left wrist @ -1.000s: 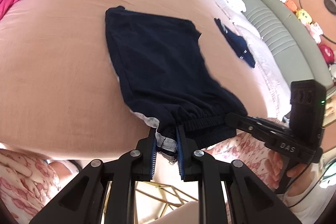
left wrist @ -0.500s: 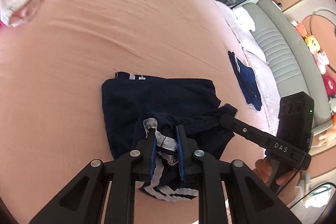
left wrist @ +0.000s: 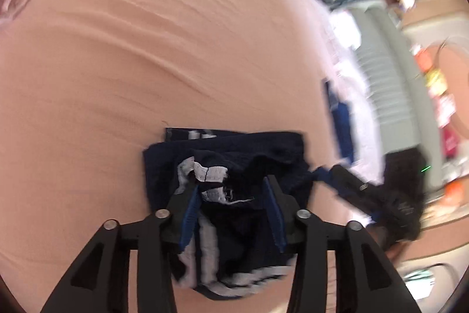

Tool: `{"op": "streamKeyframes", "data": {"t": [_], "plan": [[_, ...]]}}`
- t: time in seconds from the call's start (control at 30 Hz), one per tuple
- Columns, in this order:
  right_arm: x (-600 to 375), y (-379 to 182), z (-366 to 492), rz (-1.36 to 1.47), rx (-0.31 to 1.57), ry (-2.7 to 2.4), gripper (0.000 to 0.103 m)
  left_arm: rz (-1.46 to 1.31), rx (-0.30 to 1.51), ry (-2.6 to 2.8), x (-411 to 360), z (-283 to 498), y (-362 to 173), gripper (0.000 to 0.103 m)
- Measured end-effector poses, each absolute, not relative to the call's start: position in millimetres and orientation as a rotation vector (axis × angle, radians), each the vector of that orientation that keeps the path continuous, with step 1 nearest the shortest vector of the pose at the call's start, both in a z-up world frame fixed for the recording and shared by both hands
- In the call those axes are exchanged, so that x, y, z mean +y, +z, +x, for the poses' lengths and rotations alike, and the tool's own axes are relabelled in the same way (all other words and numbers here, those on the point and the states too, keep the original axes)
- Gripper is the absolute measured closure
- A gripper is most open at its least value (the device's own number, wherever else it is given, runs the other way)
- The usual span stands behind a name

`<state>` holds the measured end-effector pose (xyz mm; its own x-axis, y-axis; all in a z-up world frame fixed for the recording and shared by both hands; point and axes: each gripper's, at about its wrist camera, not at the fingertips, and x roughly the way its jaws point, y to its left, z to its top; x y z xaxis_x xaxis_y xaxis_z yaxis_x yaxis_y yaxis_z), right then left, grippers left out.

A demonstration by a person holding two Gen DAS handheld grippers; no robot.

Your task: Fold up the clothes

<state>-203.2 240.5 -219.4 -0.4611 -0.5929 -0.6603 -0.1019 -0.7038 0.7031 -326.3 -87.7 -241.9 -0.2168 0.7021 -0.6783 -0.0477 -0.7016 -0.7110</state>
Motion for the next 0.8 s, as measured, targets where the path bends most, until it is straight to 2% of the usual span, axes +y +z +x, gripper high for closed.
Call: {"op": "streamKeyframes", "data": {"t": [0.03, 0.07, 0.13, 0.23, 0.33, 0.4, 0.47, 0.6, 0.8], "plan": [[246, -214, -197, 1.383, -1.035, -2.229, 0.067, -1.513, -0.782, 2.004, -94, -323, -235, 0.050], [249, -208, -191, 1.354, -1.044, -2.235, 0.067, -1.492, -0.696, 2.109, -97, -317, -225, 0.049], [249, -194, -176, 1.313, -0.957, -2.279, 0.067, -1.412, -0.368, 2.358, -92, -298, -200, 0.050], [218, -185, -154, 1.417, -0.558, -2.361, 0.067, -1.245, -0.103, 2.317, -70, -259, -182, 0.050], [182, -191, -135, 1.515, -0.219, -2.360, 0.067, -1.185, 0.199, 2.198, -33, -218, -187, 0.050], [166, -201, -129, 1.557, -0.134, -2.304, 0.067, -1.198, 0.366, 2.074, -7, -197, -198, 0.050], [158, -214, -129, 1.589, -0.135, -2.241, 0.067, -1.223, 0.486, 1.999, 4, -187, -211, 0.050], [155, -234, -135, 1.601, -0.214, -2.150, 0.067, -1.303, 0.488, 2.029, 5, -198, -230, 0.050], [161, -215, -149, 1.426, -0.349, -2.204, 0.067, -1.260, 0.397, 2.266, -13, -230, -222, 0.050]]}}
